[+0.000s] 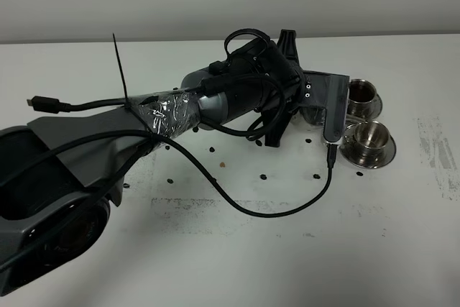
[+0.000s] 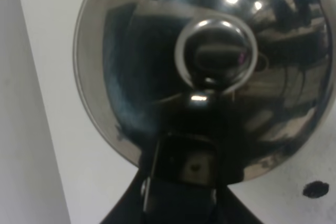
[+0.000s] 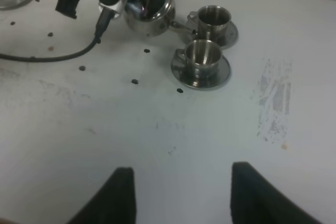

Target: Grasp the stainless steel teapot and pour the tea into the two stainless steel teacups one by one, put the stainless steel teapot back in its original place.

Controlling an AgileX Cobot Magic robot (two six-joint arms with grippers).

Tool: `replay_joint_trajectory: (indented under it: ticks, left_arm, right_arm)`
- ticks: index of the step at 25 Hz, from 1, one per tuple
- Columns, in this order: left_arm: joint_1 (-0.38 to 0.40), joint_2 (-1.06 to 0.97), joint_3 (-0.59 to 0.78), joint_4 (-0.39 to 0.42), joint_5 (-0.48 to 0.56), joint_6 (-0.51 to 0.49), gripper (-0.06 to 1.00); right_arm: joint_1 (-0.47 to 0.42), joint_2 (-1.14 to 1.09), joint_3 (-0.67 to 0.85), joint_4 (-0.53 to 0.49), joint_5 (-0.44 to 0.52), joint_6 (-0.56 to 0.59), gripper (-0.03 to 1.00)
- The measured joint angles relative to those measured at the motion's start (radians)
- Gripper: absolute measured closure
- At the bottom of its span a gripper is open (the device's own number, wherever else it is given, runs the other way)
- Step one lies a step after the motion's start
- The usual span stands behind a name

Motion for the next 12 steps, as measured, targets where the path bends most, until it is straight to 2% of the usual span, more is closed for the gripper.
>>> replay_joint_trajectory:
  ticks: [12]
  left_arm:
    - [-0.013,0.004,0.000,0.087,-0.047,0.000,0.78]
  right_arm:
    - [0.000,0.000,0.000,0.000,0.000,-0.001,0.57]
